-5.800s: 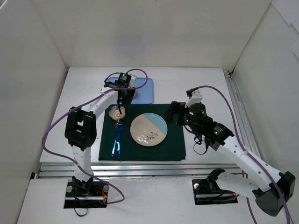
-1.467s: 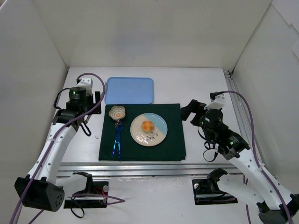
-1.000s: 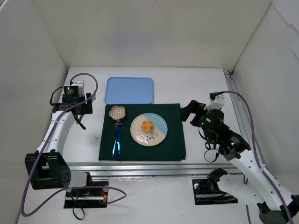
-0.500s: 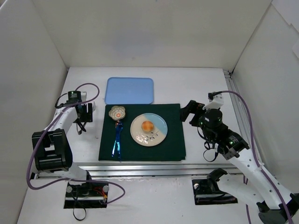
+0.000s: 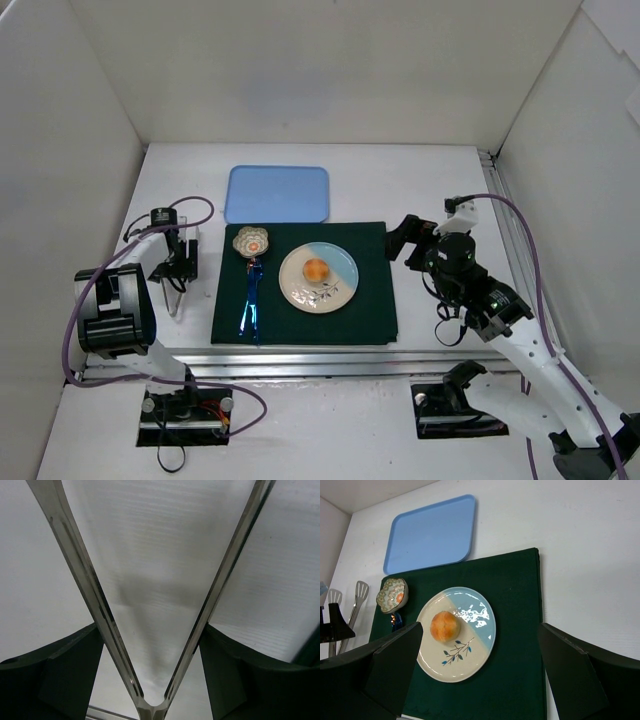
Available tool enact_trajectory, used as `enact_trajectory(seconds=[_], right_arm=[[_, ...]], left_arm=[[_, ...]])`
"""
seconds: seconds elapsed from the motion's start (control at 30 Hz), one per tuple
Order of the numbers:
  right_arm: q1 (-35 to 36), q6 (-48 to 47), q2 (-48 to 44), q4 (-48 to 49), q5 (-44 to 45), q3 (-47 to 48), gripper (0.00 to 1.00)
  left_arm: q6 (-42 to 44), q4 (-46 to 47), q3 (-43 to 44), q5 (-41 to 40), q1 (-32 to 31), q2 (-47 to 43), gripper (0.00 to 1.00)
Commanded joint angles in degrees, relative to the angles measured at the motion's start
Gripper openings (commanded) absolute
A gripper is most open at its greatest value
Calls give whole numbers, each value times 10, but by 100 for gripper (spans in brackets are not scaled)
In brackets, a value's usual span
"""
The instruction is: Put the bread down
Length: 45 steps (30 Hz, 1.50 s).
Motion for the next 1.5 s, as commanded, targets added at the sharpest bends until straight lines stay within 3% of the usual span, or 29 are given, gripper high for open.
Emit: enact_trajectory(seconds=[0.0,0.73,1.2,1.23,1.47], right_arm=[[-3,-4,8,25,-6,24,98],[-1,-8,2,25,-17,25,98],[-2,-9,-12,25,-13,23,98],[-2,-10,-12,25,-11,23,98],[-1,-8,-2,26,-22,25,98]], left_arm=[[6,0,3,-20,4,-13,70],[6,-16,17,-39,-7,9,86],[3,-63,42,-40,14,-67,89],[3,-66,43,-36,14,-78,93],[-11,-96,133,-11,-15,-159,99]])
